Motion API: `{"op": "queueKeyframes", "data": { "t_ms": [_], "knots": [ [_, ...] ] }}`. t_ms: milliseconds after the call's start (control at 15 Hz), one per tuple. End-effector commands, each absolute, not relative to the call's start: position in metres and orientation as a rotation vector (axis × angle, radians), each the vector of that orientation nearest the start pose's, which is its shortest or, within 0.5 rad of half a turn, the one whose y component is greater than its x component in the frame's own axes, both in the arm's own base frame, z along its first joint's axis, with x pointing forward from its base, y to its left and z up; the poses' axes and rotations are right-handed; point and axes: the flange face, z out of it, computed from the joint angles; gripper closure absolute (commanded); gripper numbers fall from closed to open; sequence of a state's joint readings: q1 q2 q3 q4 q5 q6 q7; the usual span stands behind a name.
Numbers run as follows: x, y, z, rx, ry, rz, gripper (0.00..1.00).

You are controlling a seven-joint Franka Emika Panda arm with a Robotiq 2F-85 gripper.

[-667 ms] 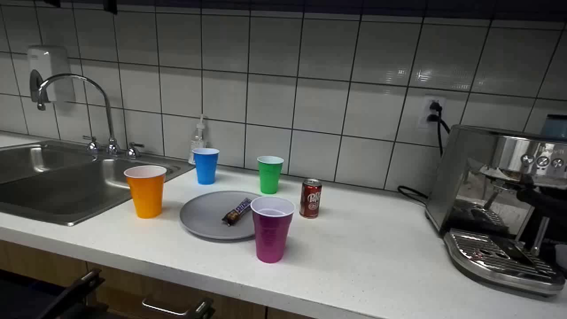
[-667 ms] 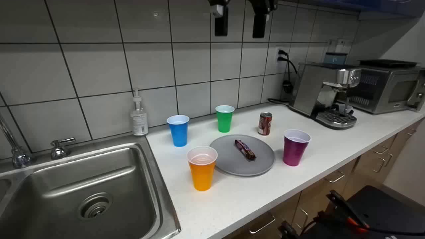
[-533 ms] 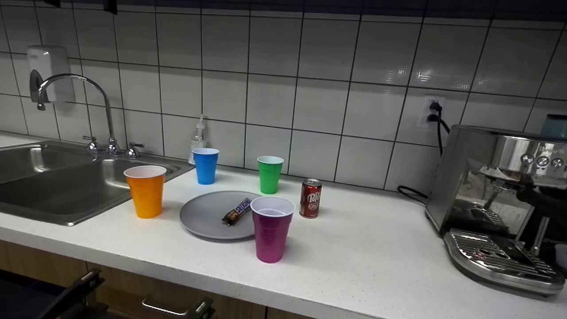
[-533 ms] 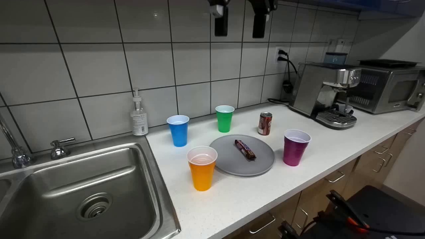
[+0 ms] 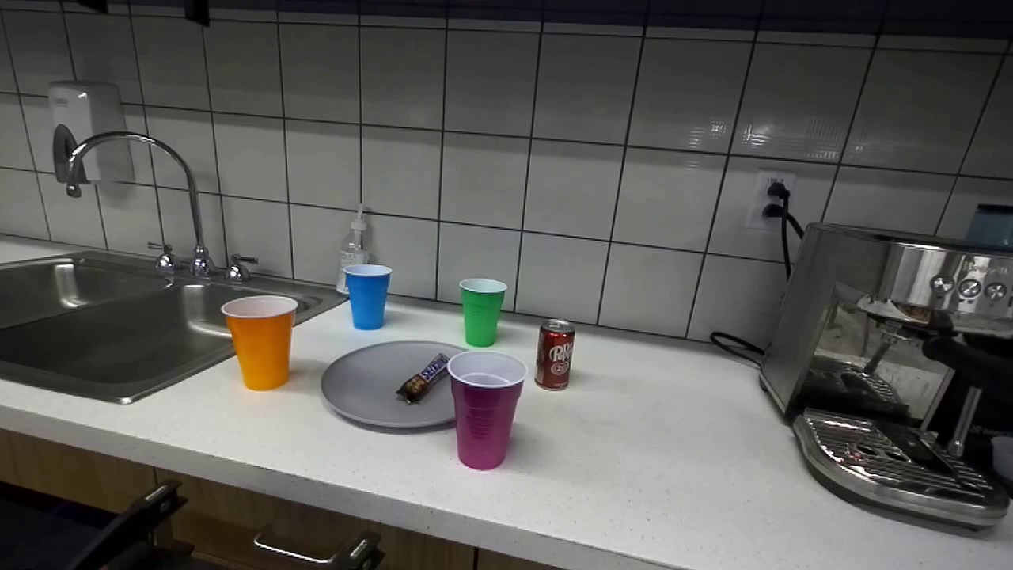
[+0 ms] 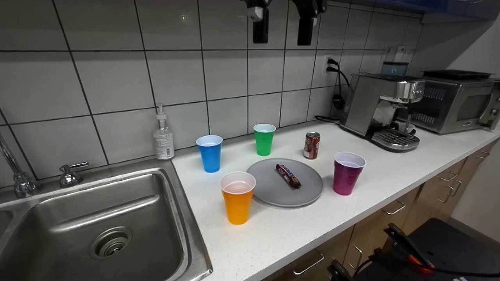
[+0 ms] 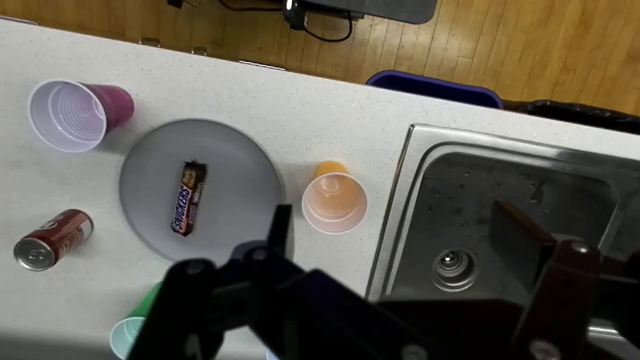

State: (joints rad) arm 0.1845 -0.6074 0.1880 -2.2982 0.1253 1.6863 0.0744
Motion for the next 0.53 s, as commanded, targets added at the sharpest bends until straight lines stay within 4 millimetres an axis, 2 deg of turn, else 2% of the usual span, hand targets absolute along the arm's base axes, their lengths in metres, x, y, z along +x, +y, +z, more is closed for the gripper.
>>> {"op": "queueKeyframes", "data": {
  "t_ms": [0,467],
  "knots": [
    [0.33,0.159,0.542,-3.118,-0.411,0.099,0.0],
    [0.314,0.15,0.473,-3.138,-0.481,0.294,0.0]
  ]
}}
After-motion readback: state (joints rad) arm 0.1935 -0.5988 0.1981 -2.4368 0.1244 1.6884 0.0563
